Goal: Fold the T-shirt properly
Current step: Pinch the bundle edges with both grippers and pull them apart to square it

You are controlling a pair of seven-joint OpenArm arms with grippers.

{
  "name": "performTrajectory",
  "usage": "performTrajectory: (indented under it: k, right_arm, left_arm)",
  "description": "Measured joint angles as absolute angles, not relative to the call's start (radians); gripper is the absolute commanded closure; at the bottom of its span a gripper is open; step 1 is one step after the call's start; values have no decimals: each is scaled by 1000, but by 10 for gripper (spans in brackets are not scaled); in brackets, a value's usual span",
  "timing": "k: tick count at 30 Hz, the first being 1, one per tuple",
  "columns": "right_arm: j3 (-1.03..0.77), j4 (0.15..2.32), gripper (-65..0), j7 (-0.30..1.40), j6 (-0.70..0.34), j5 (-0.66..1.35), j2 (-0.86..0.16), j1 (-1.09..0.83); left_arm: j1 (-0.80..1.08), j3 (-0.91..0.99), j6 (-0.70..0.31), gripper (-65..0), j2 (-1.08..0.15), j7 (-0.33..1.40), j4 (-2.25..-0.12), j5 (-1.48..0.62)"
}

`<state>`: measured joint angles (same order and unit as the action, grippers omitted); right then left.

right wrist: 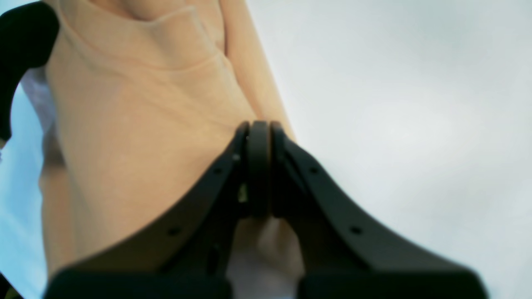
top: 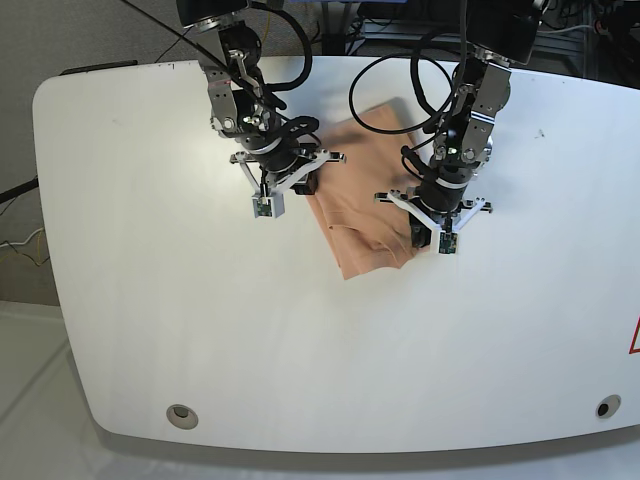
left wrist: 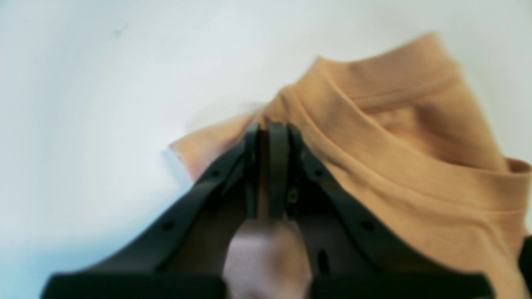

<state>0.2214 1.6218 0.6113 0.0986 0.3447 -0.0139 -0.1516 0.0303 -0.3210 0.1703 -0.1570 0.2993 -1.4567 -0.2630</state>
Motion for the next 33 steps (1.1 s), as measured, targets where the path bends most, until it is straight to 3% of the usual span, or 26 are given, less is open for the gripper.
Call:
performTrajectory:
  k: [19, 24, 33]
  right_arm:
    - [223, 1712, -10, 620, 104, 344, -22, -78]
    - [235, 1718, -10, 616, 52, 344, -23, -33]
    - [324, 1630, -10, 623, 36, 344, -25, 66]
  left_arm:
    - [105, -328, 156, -14, -203, 310, -1716, -262]
    - [150, -332, 146, -14, -221, 356, -1815, -264]
    - [237, -326, 159, -14, -218, 412, -1820, -263]
